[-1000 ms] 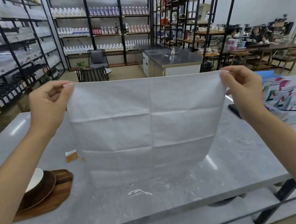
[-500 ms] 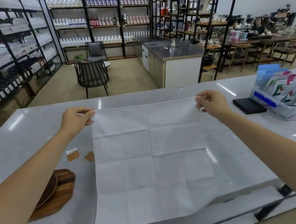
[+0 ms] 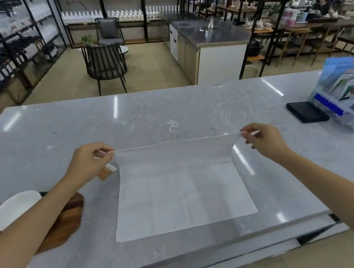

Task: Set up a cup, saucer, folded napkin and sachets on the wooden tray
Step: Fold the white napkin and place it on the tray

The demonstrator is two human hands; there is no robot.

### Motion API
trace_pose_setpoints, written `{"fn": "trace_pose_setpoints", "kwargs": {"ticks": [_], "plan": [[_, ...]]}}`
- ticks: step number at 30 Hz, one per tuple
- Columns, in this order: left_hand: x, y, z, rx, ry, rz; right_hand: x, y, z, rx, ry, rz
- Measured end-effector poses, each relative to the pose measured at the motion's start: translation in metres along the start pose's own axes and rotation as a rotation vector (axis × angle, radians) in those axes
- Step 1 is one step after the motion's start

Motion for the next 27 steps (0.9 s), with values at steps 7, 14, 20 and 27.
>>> {"fn": "trace_pose_setpoints", "kwargs": {"ticks": [7, 14, 20, 27], "plan": [[-0.017, 0.077, 0.015, -0.035, -0.05, 0.102, 0.041, 0.07, 0.006, 0.047, 0.063, -0.105], [-0.047, 0.132, 0.04, -0.136, -0.119, -0.002, 0.071, 0.121, 0.041, -0.104, -0.016, -0.023], [-0.06, 0.163, 0.055, -0.154, -0.145, -0.036, 0.088, 0.147, 0.066, -0.155, 0.038, -0.036], [-0.058, 0.182, 0.059, -0.195, -0.205, 0.003, 0.088, 0.159, 0.067, -0.08, 0.177, -0.204]]}}
Point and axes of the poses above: each hand's wrist, its own y-axis away from the middle knuckle, its own z-axis out of the palm, x = y × z, the point moved 3 cm from there along -y, towards the middle knuckle, and after that the axes turned 12 degrees about y, right-handed, at the moved point
